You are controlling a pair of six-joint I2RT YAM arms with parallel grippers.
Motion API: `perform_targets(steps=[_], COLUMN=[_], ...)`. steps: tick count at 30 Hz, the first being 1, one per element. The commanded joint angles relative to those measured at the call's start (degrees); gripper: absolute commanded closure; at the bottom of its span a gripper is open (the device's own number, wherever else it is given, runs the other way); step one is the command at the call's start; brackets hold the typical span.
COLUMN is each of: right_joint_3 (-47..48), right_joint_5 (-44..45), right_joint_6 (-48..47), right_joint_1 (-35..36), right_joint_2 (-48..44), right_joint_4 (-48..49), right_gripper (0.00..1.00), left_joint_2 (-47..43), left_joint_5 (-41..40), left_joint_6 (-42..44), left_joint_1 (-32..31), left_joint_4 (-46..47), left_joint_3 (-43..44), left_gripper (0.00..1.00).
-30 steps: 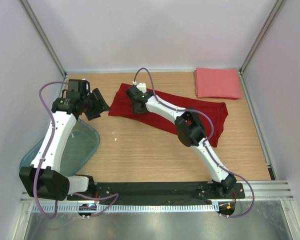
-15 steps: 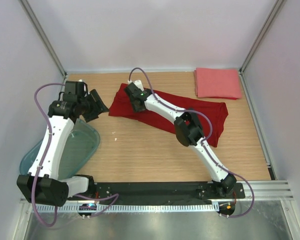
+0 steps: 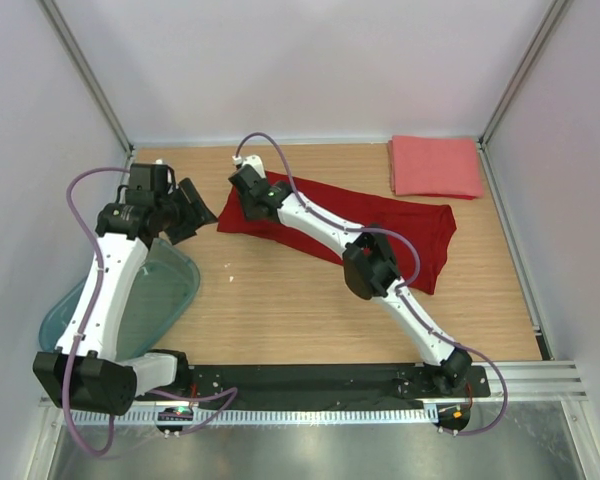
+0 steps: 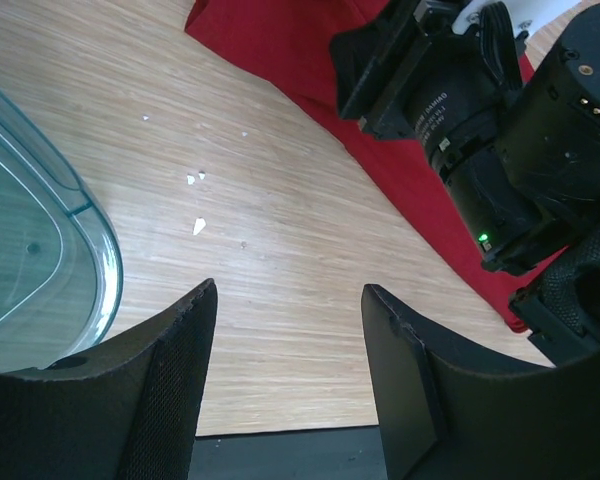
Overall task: Fold and stack the t-shirts
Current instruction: Fold the tshirt
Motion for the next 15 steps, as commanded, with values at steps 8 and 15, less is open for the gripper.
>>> perform_targets(steps=[8, 15], right_joint_3=[8.5, 3.1], right_joint_5=[-2.2, -7.6], right_joint_6=[0.9, -0.3], right_joint_1=[0.3, 1.0], right_joint_2=[8.8, 7.7], right_joint_4=[-2.0, -15.4], right_gripper=[0.53, 0.53], left_joint_2=[1.1, 2.4], left_joint_5=[0.1, 0.3], left_joint_6=[0.8, 2.0], left_joint_1=[0.9, 1.7], left_joint_4=[3.3, 2.4], left_joint_3=[-0.1, 1.4], left_gripper=[0.39, 0.39])
